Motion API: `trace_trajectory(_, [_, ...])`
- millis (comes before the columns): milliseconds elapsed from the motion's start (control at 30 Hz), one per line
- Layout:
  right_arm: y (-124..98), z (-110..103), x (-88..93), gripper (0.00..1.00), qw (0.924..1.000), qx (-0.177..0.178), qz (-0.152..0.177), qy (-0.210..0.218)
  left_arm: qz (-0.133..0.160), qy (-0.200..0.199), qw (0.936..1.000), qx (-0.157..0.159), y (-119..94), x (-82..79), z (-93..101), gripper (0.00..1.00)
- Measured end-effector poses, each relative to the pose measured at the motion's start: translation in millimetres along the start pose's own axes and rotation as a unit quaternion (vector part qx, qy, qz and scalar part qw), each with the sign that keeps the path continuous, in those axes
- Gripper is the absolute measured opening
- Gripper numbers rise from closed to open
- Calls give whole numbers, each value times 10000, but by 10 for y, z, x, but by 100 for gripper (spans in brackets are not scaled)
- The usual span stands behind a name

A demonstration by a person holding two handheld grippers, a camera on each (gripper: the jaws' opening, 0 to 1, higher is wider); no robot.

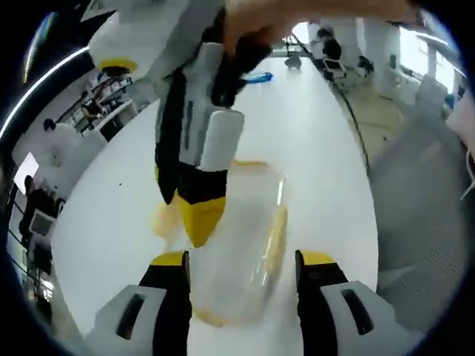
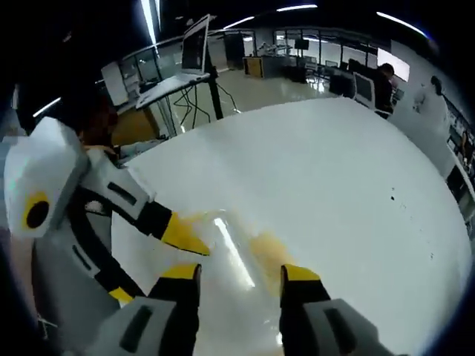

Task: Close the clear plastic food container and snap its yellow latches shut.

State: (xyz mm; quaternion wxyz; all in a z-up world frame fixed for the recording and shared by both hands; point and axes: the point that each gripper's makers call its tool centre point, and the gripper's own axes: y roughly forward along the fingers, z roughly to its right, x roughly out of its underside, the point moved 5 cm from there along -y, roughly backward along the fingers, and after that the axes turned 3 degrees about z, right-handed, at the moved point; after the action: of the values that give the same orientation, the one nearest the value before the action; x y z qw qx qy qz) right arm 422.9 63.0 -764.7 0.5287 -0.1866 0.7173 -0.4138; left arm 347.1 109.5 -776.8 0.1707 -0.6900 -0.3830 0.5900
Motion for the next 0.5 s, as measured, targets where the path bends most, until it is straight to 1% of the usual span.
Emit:
trace_trajectory(33, [7, 2, -4, 41, 10000, -20, -14, -8, 0, -27, 10000, 9, 18, 0, 21, 53])
trace_trajectory(100, [37, 30, 9, 42, 9995, -176, -220, -106, -40, -7, 10000, -12, 63, 0, 36, 53])
trace_trajectory(133, [61, 43, 18, 42, 9990, -272, -324, -143, -94, 47, 9999, -9, 83, 13, 46, 53])
trace_trajectory(167, [75, 51, 25, 42, 9985, -343, -395, -171, -78, 151, 9998, -72, 88, 7, 36, 53])
trace_trajectory(267, [107, 54, 31, 41, 9953, -631, -616, -391, -141, 278, 9994, -151, 102, 10, 37, 52])
trace_trajectory(300, [125, 61, -3, 39, 9950, -728, -584, -354, -119, 290, 9993, -191, 111, 11, 33, 52])
trace_trajectory(333, [131, 65, -7, 38, 9940, -792, -652, -369, -95, 272, 9994, -212, 111, 11, 28, 52])
trace_trajectory(367, [140, 47, -11, 37, 9917, -967, -746, -396, -42, 215, 9995, -237, 114, 9, 22, 52])
trace_trajectory(467, [162, 74, -33, 37, 9882, -1150, -908, -448, 87, -5, 9994, -329, 102, 4, -29, 47])
trace_trajectory(500, [170, 84, -39, 37, 9874, -1180, -956, -444, 88, -19, 9996, -267, 105, 6, -28, 47])
